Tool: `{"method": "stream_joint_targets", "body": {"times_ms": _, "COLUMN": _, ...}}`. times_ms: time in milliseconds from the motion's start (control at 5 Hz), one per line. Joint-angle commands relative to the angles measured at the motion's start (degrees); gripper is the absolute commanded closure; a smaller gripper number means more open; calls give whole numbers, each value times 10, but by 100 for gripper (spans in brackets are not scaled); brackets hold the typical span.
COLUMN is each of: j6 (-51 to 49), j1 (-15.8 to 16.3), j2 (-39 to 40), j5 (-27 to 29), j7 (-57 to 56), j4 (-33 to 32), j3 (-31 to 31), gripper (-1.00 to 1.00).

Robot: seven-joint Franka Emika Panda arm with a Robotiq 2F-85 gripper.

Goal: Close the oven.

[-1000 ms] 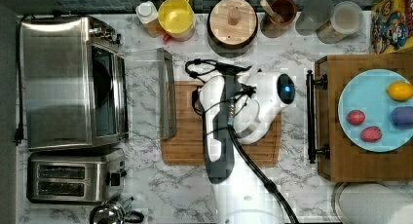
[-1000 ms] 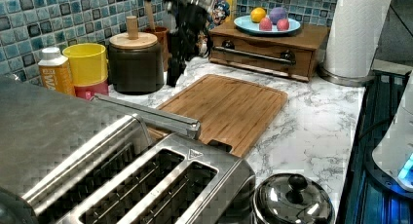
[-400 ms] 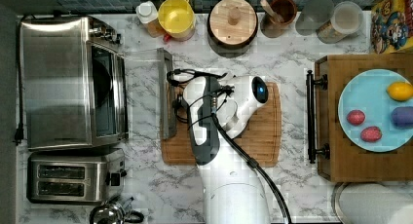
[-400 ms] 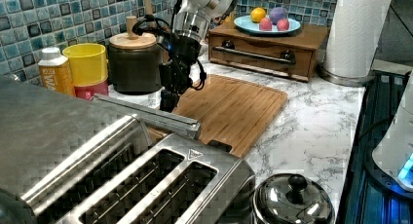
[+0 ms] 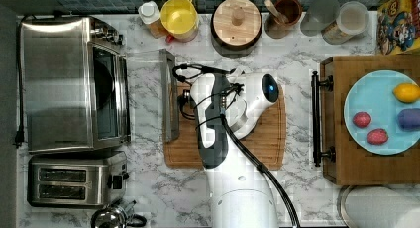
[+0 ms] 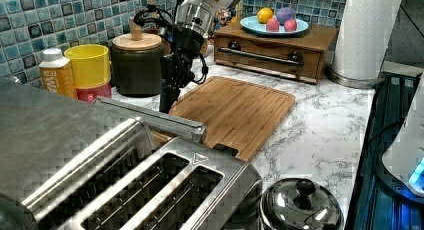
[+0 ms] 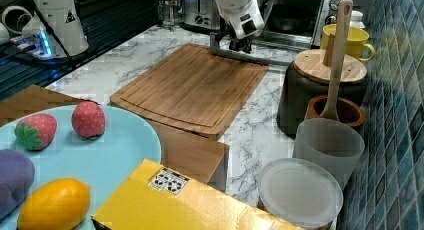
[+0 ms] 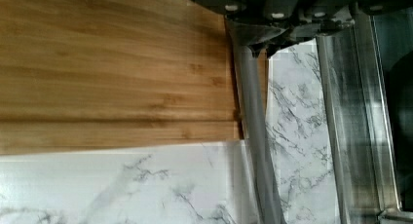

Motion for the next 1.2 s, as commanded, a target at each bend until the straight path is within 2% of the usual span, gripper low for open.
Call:
{"method": "stream_joint_targets", "body": {"times_ms": 200, "j6": -25, "j1": 45, "j2": 30, "j5": -18, "j7": 40, "j4": 101, "j3": 33, "gripper": 100}}
{"method": "stream_joint_targets", "body": {"times_ms": 600, "j6": -45, "j1": 41, "j2": 35, "j5": -28, "j7": 78, "j4": 123, "j3": 31, "gripper": 100}}
{"method": "stream_joint_targets", "body": {"times_ms": 1000, "j6": -101, "j1": 36, "j2": -16, "j5": -6, "j7": 77, "j4": 125, "j3": 48, "gripper": 100}}
{"method": "stream_joint_targets", "body": {"times_ms": 1200, "j6": -123, "j1": 52, "j2": -38, "j5": -6, "j7": 65, "j4": 133, "j3": 64, "gripper": 100}}
